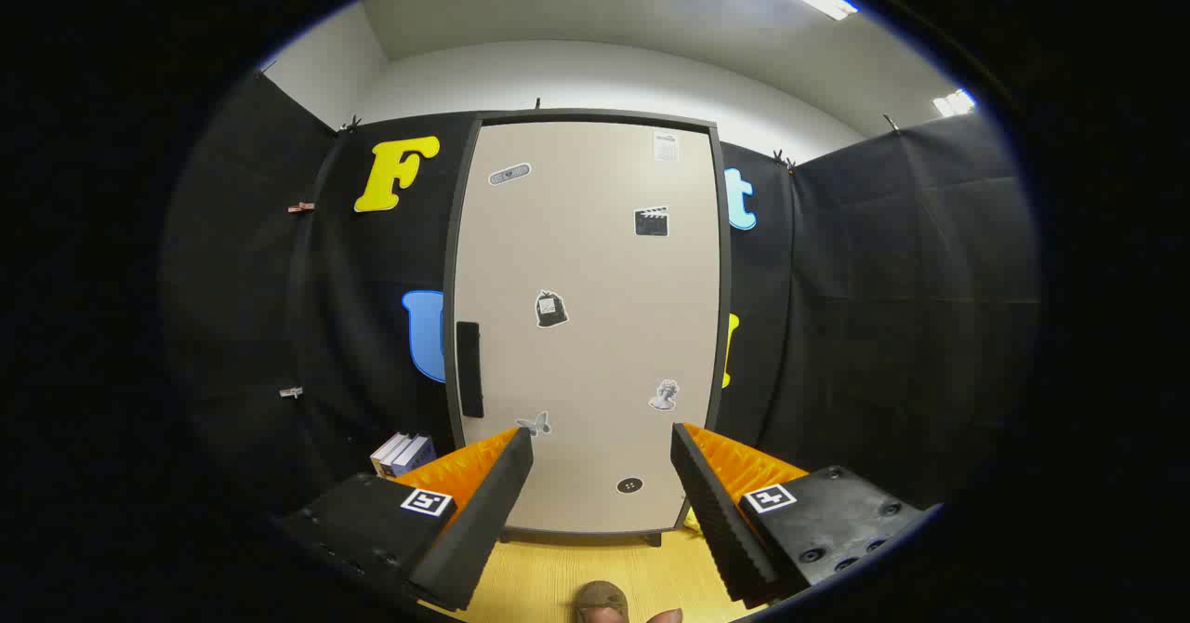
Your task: Open the shoe cabinet door, grab the shoes and put them into the shoe cabinet, then close the shoe cabinet door.
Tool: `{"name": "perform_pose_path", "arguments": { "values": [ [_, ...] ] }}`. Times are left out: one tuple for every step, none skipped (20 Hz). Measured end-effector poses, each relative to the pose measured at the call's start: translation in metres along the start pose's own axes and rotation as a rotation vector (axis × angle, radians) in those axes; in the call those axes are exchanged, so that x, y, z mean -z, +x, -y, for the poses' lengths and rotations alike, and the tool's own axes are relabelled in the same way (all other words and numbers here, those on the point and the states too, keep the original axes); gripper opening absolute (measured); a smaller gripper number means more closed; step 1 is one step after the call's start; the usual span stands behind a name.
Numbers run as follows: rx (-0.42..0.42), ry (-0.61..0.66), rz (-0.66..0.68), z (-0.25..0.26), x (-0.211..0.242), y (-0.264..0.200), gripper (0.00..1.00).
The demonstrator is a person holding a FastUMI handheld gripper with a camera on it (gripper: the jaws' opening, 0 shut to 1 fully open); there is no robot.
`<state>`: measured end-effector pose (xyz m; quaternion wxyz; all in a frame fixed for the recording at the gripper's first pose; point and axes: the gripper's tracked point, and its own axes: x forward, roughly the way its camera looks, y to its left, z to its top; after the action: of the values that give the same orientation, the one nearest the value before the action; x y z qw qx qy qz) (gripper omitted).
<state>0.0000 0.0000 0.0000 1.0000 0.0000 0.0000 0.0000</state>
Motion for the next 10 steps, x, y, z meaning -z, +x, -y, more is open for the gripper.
{"name": "perform_pose_path", "arguments": {
  "values": [
    [0.0, 0.0, -0.001, 0.0003, 0.0005, -0.0007, 0.98],
    [0.0, 0.002, -0.003, 0.0013, 0.0008, 0.0005, 0.98],
    [0.0, 0.004, -0.004, 0.0017, 0.0016, 0.0005, 0.98],
    [0.001, 0.006, -0.005, 0.0025, 0.0026, -0.0008, 0.98],
    [0.001, 0.006, -0.006, 0.0026, 0.0024, -0.0006, 0.98],
    [0.001, 0.006, -0.005, 0.0032, 0.0026, -0.0006, 0.98],
    [0.002, 0.005, -0.005, 0.0034, 0.0023, -0.0003, 0.98],
    [0.001, 0.006, -0.006, 0.0037, 0.0027, -0.0007, 0.98],
    [-0.002, 0.009, -0.008, 0.0034, 0.0033, 0.0002, 0.98],
    [-0.004, 0.012, -0.008, 0.0031, 0.0032, 0.0018, 0.98]
  ]
}}
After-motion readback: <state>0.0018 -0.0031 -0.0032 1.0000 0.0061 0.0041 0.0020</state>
